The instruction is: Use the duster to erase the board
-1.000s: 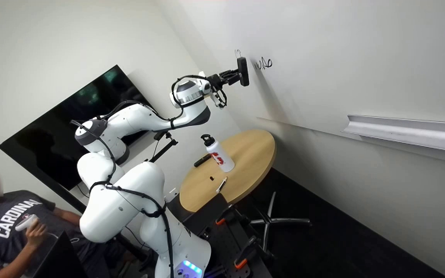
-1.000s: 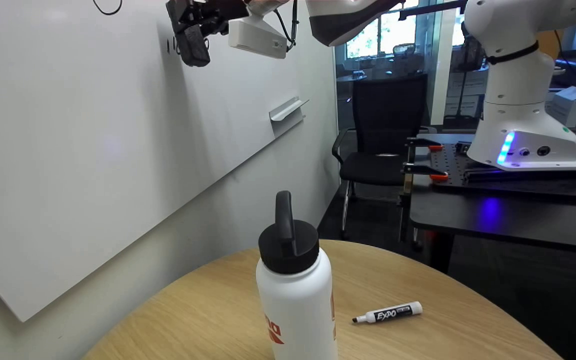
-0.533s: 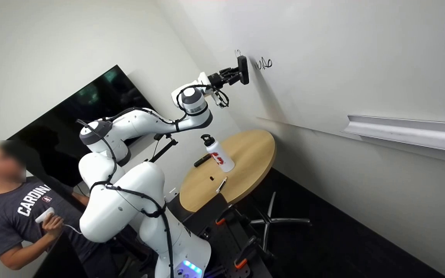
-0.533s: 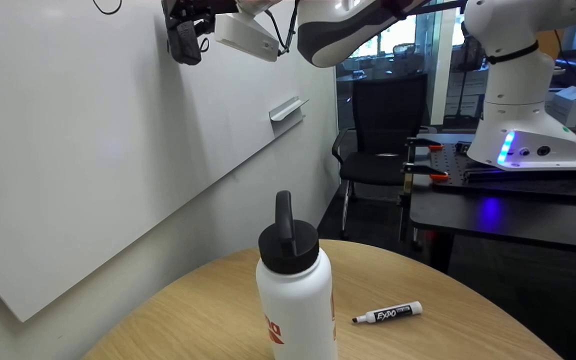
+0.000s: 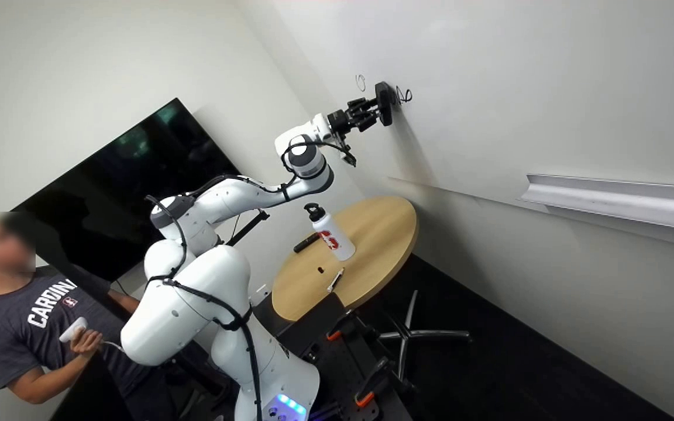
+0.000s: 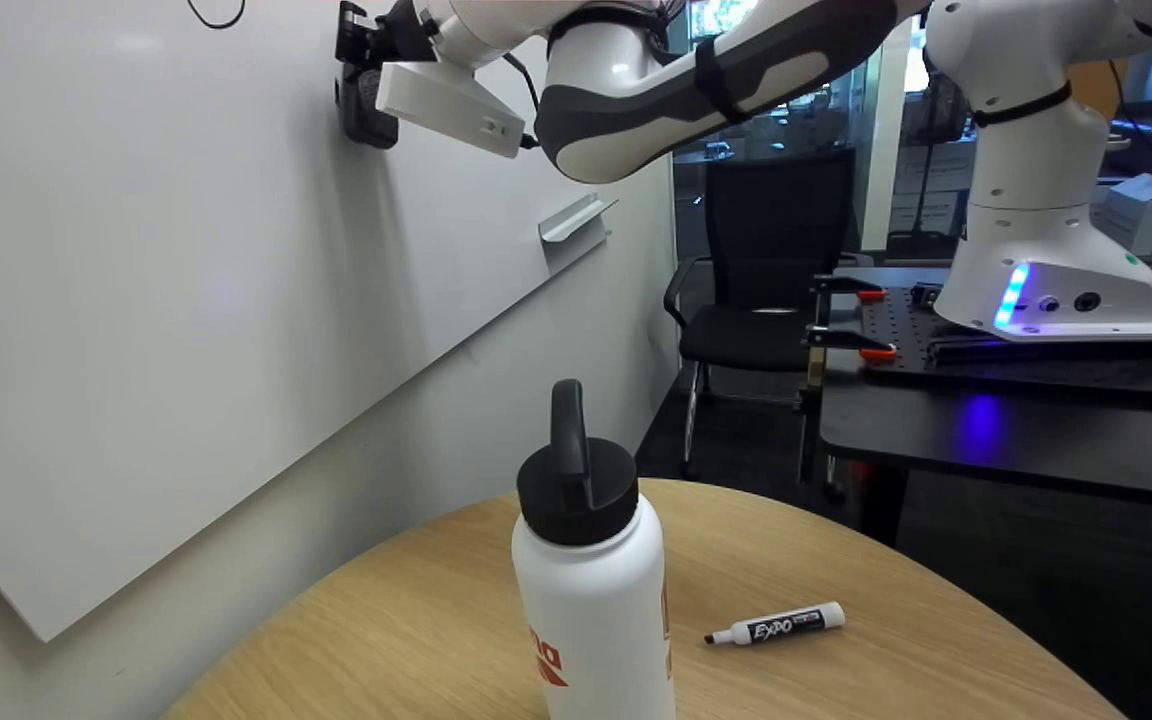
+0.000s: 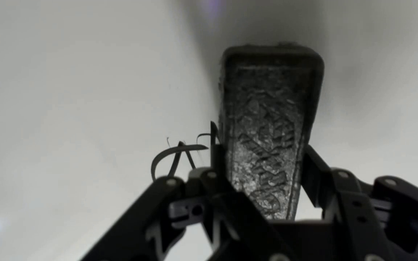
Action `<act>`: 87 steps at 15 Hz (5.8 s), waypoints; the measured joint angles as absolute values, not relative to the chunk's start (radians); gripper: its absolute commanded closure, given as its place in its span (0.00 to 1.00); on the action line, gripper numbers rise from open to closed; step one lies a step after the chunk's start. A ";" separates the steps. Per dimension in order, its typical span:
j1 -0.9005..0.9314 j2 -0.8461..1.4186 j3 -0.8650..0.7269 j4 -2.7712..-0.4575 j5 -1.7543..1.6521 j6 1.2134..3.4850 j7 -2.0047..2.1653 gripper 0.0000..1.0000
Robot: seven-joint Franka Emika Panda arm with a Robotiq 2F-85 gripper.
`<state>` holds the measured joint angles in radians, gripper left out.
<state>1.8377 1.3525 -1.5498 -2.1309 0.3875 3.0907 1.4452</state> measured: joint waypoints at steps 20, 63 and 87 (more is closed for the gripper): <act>1.803 1.401 -1.567 -2.081 0.454 3.109 1.581 0.73; 2.056 1.003 -1.597 -2.317 0.399 2.973 1.104 0.73; 2.311 0.718 -1.354 -2.526 0.390 3.001 0.812 0.73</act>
